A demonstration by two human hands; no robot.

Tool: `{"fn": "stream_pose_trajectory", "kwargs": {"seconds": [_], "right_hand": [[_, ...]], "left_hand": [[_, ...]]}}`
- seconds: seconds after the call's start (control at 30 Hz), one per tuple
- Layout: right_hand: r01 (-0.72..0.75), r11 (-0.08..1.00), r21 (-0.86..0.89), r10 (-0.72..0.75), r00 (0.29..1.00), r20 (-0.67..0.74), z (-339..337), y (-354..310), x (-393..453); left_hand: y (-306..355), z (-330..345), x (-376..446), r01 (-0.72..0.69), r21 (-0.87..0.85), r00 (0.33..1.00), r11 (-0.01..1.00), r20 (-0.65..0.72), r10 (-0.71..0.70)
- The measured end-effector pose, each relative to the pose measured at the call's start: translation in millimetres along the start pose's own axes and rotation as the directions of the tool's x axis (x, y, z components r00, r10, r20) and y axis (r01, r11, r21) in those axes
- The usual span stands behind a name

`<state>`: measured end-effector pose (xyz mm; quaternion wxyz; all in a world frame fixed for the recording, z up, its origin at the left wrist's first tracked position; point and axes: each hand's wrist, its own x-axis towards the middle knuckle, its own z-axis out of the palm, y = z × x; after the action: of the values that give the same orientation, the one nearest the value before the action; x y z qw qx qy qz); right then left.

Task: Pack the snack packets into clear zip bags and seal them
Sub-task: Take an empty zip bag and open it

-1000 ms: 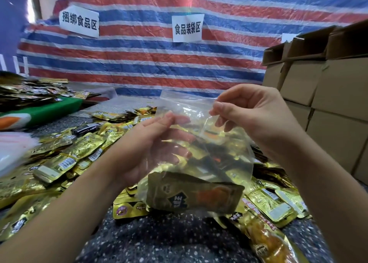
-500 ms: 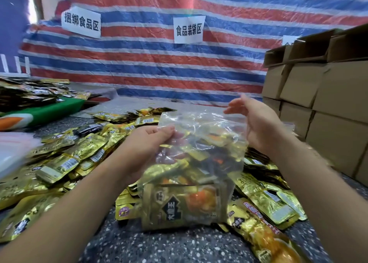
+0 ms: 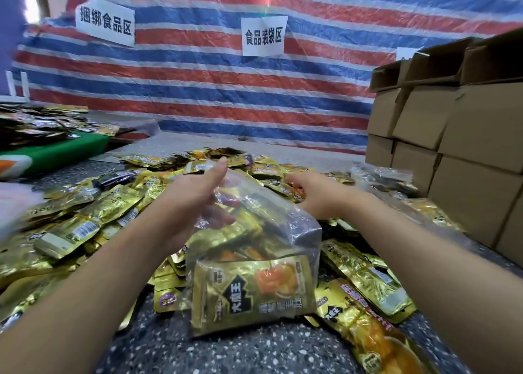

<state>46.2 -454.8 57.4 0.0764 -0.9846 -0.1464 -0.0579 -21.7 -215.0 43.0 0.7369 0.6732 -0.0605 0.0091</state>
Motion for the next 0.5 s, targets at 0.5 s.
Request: {"fn": "stream_pose_trajectory", "kwargs": {"seconds": [0.5], "right_hand": [[-0.019, 0.935, -0.353, -0.075, 0.965, -0.250, 12.3, -13.1, -7.8]], "left_hand": [[5.4, -7.8, -3.7, -0.045, -0.102, 0.998, 0.994, 0.048, 0.050]]}}
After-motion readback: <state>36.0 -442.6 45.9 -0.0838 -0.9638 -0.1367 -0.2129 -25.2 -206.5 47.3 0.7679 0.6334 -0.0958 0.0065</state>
